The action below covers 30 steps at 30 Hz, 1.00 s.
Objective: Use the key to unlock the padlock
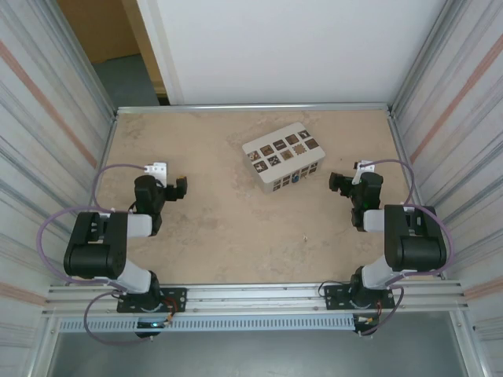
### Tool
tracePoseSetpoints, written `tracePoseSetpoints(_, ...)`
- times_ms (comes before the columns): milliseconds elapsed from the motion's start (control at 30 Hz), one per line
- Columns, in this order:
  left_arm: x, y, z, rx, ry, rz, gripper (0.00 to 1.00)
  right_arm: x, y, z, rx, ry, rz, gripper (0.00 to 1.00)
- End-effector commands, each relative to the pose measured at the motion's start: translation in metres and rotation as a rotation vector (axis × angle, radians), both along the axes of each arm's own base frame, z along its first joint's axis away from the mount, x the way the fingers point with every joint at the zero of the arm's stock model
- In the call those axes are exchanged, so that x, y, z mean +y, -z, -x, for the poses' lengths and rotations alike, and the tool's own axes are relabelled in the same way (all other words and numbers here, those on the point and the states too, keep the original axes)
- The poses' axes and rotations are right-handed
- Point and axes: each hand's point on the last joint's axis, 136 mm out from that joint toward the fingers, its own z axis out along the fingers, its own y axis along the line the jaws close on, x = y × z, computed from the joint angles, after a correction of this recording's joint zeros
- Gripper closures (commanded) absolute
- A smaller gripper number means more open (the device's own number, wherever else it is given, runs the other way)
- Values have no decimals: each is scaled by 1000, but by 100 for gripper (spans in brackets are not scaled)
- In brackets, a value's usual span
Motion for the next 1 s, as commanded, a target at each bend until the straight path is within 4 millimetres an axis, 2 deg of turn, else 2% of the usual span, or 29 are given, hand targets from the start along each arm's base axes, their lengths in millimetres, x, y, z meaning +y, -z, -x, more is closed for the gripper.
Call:
tracePoseSetpoints(0,1,-8,-7,-24,-1,-18,1,0,-4,-5,-10,-5,30,1)
tracePoseSetpoints(800,1,-7,-6,-21,1,-15,1,-1,-4,-6,-10,-6,27,1)
tracePoseSetpoints(900,3,-8,-6,-28,-9,-14,1,-1,-5,-5,-16,-10,21,1)
tracePoseSetpoints(967,11,-16,-6,-45,-63,-16,1,-5,-10,-3,-25,-4,-7,1)
